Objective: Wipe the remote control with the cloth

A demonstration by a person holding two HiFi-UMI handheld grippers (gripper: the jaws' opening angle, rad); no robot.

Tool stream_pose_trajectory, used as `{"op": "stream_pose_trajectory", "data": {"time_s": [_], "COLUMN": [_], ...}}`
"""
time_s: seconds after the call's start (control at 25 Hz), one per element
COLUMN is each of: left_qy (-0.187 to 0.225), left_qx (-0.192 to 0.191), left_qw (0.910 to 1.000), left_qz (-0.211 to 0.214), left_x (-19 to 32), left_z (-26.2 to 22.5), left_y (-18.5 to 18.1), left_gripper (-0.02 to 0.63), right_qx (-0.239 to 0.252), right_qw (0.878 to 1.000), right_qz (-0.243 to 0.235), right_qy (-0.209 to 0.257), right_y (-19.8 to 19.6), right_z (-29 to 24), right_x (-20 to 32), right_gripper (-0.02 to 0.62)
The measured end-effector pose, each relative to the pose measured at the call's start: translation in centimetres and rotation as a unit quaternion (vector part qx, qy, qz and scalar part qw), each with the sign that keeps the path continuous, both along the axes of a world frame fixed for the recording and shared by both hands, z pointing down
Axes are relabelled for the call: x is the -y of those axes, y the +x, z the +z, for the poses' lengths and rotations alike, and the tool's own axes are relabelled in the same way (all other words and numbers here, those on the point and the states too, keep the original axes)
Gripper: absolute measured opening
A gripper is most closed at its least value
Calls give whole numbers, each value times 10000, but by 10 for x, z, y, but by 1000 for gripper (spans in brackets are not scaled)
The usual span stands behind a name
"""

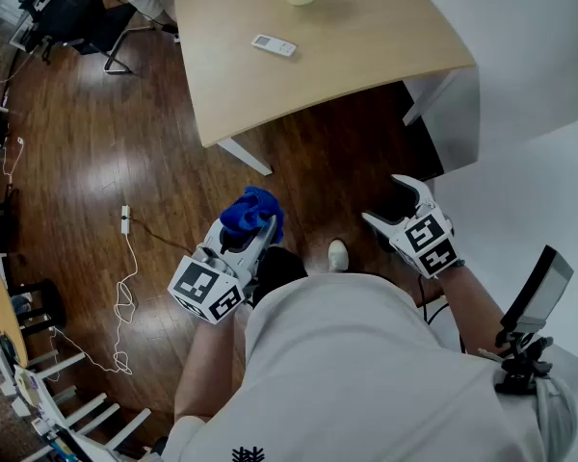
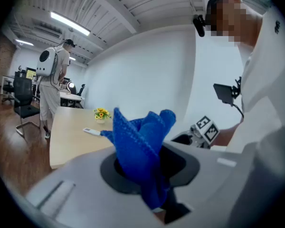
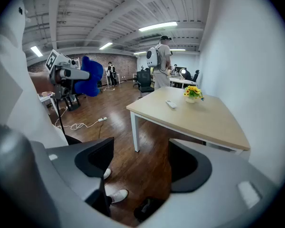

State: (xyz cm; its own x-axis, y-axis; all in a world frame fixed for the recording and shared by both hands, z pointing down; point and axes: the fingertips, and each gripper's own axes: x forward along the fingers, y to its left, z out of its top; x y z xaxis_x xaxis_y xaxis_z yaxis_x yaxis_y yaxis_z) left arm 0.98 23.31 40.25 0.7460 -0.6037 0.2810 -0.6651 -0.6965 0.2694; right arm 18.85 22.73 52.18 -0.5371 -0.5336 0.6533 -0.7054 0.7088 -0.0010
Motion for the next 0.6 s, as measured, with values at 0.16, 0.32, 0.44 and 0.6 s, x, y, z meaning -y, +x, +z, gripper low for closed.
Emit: {"op": "stream_pose_trajectory", "data": {"time_s": [0.16, 0.32, 0.44, 0.6], "left_qy": [57, 46, 121, 185], "left_qx": [90, 58, 33, -136], "left_qw": [9999, 9998, 9996, 9991], "left_qz": [111, 194, 264, 345], "left_x": [7, 21, 63, 129], "left_z": [-9, -19, -4, 5], "left_y": [-3, -10, -11, -24], "left_gripper": [109, 109, 109, 109], "right_qx": [21, 9, -49, -200], "right_qw": [9999, 9998, 9996, 9990], "right_qz": [110, 201, 276, 390], "right_qy": [-16, -34, -47, -15], "right_y": [-2, -10, -11, -18], "right_z": [-4, -12, 2, 9], "right_x": [5, 19, 58, 114], "right_gripper": [360, 360, 360, 360]}}
